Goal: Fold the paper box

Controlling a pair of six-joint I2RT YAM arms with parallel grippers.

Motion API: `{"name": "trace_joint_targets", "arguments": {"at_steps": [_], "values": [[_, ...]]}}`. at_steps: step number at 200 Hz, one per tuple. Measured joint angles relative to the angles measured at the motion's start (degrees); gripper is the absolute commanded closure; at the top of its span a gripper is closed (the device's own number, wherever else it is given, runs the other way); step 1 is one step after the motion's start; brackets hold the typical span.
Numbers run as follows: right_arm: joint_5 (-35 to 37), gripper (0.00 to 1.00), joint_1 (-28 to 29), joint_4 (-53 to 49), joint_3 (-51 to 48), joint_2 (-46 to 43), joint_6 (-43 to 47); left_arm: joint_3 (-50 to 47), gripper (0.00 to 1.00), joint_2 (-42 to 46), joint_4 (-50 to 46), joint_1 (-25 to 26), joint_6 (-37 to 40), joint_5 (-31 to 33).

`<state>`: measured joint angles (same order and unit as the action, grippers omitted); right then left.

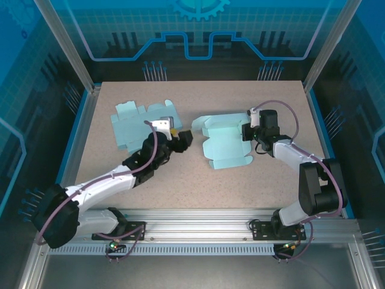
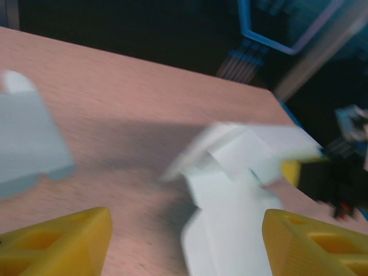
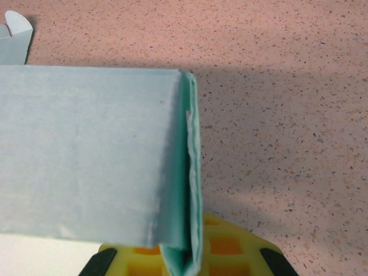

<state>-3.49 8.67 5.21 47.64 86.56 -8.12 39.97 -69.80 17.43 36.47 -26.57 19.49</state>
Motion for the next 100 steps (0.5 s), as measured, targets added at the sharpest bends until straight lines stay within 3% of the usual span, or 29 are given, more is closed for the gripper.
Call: {"name": "trace_joint_targets", "arguments": {"at_steps": [35, 100], "values": [[0.0, 1.00, 0.0, 0.0, 0.0, 0.0, 0.0, 4.4, 0.32, -4.1, -3.6, -6.6, 3.0, 2.4], [0.0, 1.00, 0.0, 0.0, 0.0, 0.0, 0.0, 15.0, 0.34, -23.3, -1.6, -8.2, 9.2, -2.5]]}}
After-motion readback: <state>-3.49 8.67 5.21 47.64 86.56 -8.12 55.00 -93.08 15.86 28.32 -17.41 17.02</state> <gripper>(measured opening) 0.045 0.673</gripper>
